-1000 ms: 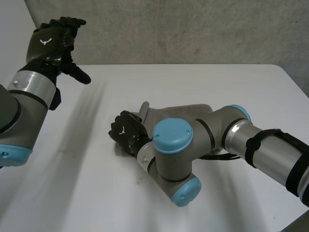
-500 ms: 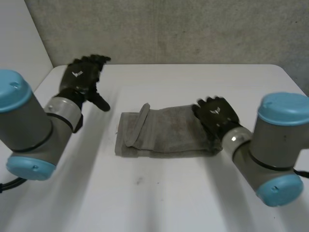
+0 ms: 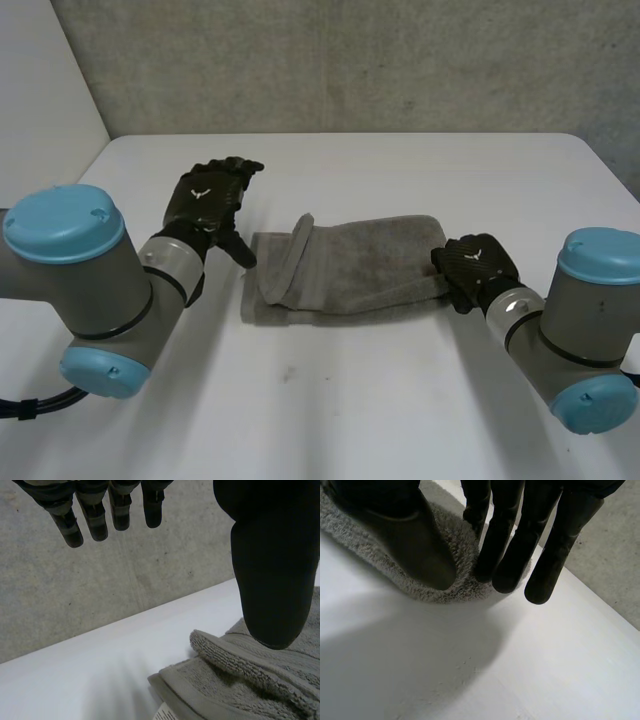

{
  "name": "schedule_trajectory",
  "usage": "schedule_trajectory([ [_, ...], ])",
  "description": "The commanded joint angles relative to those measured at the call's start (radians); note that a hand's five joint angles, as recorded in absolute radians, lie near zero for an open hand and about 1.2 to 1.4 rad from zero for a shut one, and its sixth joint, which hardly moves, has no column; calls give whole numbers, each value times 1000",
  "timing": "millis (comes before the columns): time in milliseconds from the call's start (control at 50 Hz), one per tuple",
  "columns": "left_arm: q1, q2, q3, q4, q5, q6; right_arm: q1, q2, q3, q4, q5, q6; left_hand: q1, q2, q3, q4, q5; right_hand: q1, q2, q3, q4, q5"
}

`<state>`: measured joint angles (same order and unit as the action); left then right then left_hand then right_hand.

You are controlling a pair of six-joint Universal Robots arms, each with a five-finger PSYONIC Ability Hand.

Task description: Fold the towel.

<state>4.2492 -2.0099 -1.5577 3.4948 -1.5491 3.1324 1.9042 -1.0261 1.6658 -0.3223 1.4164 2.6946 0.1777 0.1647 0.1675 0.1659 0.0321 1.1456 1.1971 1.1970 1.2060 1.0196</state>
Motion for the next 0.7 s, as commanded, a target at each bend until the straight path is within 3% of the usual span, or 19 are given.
schedule_trajectory([
  [20, 1, 20, -9, 0, 1, 0, -1, -9, 3, 8, 1, 43, -3, 10, 7, 9, -32, -504, -555, -555, -564, -553],
  [100, 1, 25, -10, -2, 0, 0, 3, -9, 5, 11, 3, 79, -3, 10, 7, 9, -32, -617, -669, -669, -678, -666],
  [240, 3, 29, -10, -2, -3, 0, 3, -9, 5, 12, -2, 142, -3, 10, 7, 9, -32, -585, -637, -636, -645, -634],
  [300, 3, 31, -12, -2, -2, 0, 3, -5, 3, 11, -7, 145, -3, 10, 7, 9, -32, -412, -463, -463, -472, -460],
  [340, 3, 31, -12, -2, -2, 0, -2, -3, 3, 11, -7, 146, -3, 10, 7, 9, -32, -61, -113, -113, -122, -110],
  [360, 3, 33, -10, -2, -3, 0, -2, -3, 3, 11, -7, 146, -3, 10, 7, 9, -32, -59, -111, -111, -120, -108],
  [380, 3, 33, -10, -2, -3, 0, -5, -5, 3, 9, -8, 145, -3, 10, 7, 9, -32, 127, 75, 75, 66, 78],
  [460, 5, 34, -12, -3, -3, -2, -22, -17, 11, 12, -5, 140, -3, 10, 7, 9, -32, 251, 199, 199, 190, 202],
  [560, 6, 51, -12, -13, -3, -2, -73, -68, 35, 43, -7, 77, -3, 10, 7, 9, -32, 251, 199, 199, 190, 202],
  [700, 11, 103, -18, -13, 1, -6, -110, -134, -15, 137, -17, -260, -3, 10, 7, 9, -32, 251, 199, 199, 190, 202],
])
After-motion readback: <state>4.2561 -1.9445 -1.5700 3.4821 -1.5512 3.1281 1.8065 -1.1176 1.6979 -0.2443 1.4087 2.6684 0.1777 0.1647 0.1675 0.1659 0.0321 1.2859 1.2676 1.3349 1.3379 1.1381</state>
